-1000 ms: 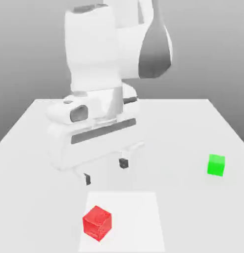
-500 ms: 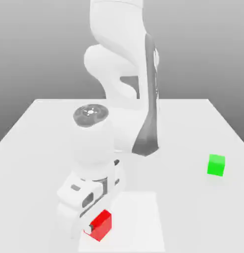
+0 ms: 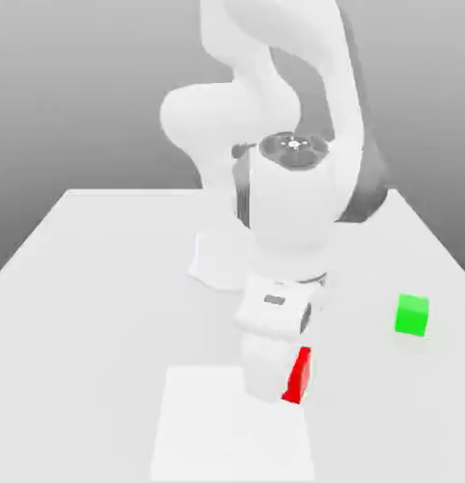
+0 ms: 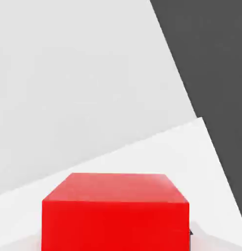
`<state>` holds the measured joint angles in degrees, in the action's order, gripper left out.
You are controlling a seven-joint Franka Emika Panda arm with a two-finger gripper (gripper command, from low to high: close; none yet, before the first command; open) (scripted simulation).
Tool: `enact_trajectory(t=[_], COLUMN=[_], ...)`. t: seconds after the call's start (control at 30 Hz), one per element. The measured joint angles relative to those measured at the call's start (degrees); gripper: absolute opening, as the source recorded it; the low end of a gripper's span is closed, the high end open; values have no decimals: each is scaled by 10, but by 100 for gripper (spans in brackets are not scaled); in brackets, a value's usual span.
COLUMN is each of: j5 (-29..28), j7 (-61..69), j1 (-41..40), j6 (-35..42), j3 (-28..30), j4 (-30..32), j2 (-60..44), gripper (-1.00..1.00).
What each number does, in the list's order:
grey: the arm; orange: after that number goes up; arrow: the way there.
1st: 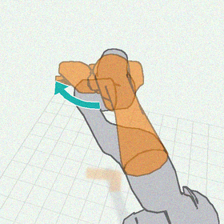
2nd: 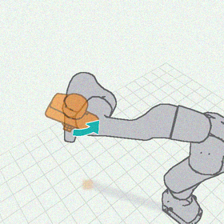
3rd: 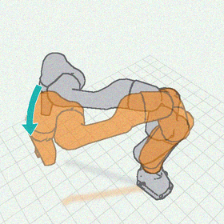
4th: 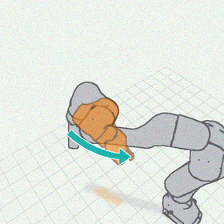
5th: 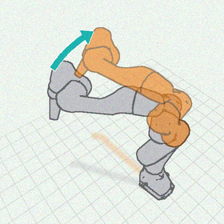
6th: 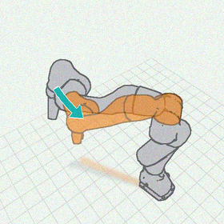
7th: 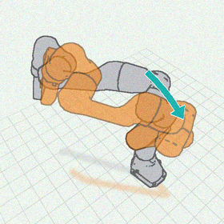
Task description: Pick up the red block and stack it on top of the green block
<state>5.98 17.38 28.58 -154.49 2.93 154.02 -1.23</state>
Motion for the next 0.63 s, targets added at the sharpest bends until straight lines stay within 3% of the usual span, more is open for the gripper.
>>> enact_trajectory(t=[0.1,0.3,0.5,0.53,0.63], j5=[-3,-17,-74,-87,-87], j7=[-23,-74,-120,-129,-129], j1=[93,198,211,213,213], j6=[6,13,-89,-107,-107], j3=[-34,-129,-136,-131,-131], j4=[26,75,77,77,77], j2=[33,94,-5,-24,-24], gripper=[-100,-100,-100,100,100])
